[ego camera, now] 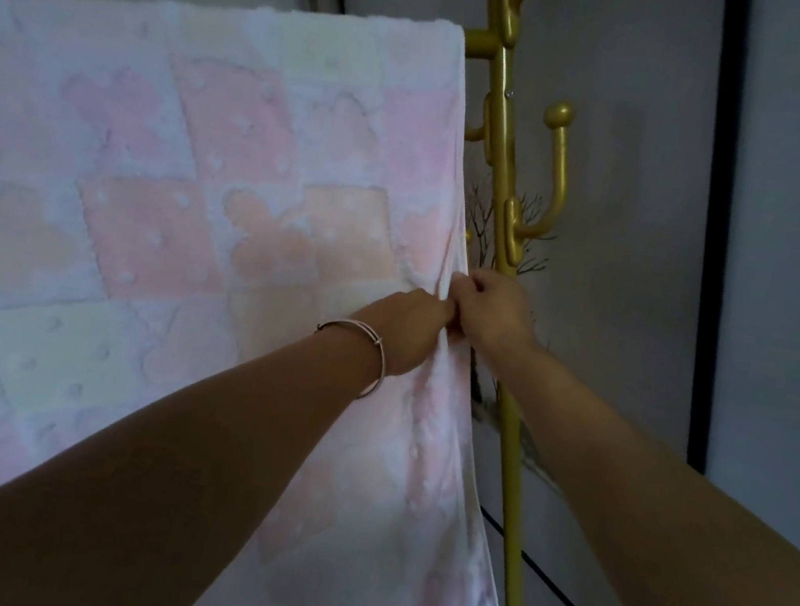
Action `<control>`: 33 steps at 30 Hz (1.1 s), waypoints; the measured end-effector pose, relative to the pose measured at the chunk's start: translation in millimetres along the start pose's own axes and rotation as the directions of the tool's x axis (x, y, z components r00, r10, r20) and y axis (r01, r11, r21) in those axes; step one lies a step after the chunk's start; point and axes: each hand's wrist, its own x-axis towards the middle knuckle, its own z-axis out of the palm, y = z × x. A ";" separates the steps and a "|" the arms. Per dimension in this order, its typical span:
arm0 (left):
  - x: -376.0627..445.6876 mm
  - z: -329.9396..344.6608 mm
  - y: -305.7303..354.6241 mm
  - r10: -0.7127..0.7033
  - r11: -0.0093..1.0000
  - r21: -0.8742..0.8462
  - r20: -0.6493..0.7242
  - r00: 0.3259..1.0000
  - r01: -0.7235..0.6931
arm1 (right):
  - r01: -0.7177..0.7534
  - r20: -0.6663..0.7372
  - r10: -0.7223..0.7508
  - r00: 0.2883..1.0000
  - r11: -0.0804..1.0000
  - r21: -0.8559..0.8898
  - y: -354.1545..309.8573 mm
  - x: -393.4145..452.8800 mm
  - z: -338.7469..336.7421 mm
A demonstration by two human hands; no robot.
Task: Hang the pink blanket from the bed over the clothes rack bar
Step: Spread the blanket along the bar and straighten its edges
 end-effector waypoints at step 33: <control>-475.7 -166.3 -256.9 -0.864 0.475 -0.787 -0.331 0.380 0.394 | 0.615 0.301 -0.613 0.731 0.782 0.098 -296.3 -294.3 366.4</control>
